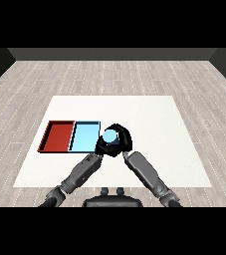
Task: Pick the blue can and put it in the blue box
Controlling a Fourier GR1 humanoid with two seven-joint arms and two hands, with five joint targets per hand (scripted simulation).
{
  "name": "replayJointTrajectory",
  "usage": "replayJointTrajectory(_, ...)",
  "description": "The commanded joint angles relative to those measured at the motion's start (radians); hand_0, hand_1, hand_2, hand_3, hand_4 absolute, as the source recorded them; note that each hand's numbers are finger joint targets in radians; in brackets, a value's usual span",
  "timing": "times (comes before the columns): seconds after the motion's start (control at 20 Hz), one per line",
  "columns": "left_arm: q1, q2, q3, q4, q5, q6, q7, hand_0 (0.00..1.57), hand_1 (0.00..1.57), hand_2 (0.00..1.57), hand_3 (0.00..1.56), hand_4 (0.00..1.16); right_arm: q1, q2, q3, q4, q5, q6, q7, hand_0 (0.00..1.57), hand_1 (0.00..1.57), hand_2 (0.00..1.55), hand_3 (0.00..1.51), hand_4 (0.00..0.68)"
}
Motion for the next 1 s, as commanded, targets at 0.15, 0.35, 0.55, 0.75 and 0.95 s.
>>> replayJointTrajectory(0.15, -0.02, -0.019, -0.002, 0.024, 0.01, 0.019, -0.081, 1.57, 1.57, 1.57, 1.54, 1.12, 0.008, -0.015, 0.008, -0.003, 0.051, 0.073, 0.069, 0.0, 0.0, 0.0, 0.0, 0.0)
replayJointTrajectory(0.35, -0.057, -0.019, 0.003, 0.045, 0.033, 0.017, -0.071, 1.57, 1.57, 1.57, 1.54, 1.12, 0.026, 0.011, -0.024, -0.009, 0.092, 0.106, 0.081, 0.0, 0.0, 0.0, 0.0, 0.0)
replayJointTrajectory(0.55, -0.065, -0.019, -0.042, 0.101, 0.07, 0.038, -0.138, 1.57, 1.57, 1.57, 1.52, 1.13, 0.069, -0.004, -0.023, -0.079, 0.112, 0.099, 0.124, 0.0, 0.0, 0.0, 0.0, 0.0)
replayJointTrajectory(0.75, -0.049, -0.006, 0.072, 0.063, -0.029, 0.012, -0.051, 1.57, 1.57, 1.57, 1.53, 1.14, 0.091, 0.012, -0.058, -0.058, 0.076, 0.099, 0.025, 0.0, 0.0, 0.0, 0.0, 0.0)
replayJointTrajectory(0.95, -0.002, -0.019, 0.029, 0.06, -0.035, 0.071, -0.079, 1.57, 1.57, 1.57, 1.54, 1.15, 0.1, -0.05, -0.157, -0.142, 0.032, 0.171, 0.033, 0.0, 0.0, 0.0, 0.0, 0.0)
